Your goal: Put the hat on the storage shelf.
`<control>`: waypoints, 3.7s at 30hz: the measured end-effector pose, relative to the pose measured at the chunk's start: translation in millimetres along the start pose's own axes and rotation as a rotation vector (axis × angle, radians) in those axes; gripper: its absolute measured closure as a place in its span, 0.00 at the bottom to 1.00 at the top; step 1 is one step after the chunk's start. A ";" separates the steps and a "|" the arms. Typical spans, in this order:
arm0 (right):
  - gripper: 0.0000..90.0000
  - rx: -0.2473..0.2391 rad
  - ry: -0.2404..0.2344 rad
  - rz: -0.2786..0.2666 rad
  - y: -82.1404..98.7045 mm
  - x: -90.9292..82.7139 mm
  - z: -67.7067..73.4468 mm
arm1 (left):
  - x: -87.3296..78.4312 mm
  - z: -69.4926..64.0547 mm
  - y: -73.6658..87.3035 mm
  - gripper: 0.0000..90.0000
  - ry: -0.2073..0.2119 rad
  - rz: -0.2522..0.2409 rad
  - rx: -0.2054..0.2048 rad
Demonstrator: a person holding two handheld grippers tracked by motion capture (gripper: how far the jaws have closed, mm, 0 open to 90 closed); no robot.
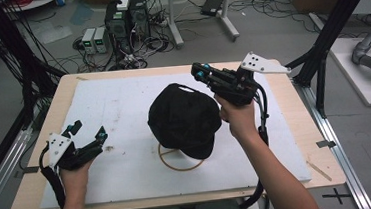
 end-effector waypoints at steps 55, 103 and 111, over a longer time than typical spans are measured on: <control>0.20 -0.146 0.598 0.051 35.1 -94.4 -126.3 | -2.4 -1.8 -14.3 0.20 0.002 -0.042 0.011; 0.14 -0.113 0.723 0.192 139.8 -158.7 -147.4 | 1.1 -1.5 -12.7 0.20 0.003 -0.036 0.019; 0.14 -0.105 0.734 0.201 152.8 -165.2 -147.8 | 1.3 -1.1 -12.9 0.20 0.005 -0.038 0.018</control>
Point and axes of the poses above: each handheld gripper's, and its own axes: x roughly forward along the jaws, y roughly out of its underside, z roughly to its left, the point moved 9 cm from there along x, roughly forward along the jaws, and after that the axes turned 10 degrees about -x, right-handed, at the moved point
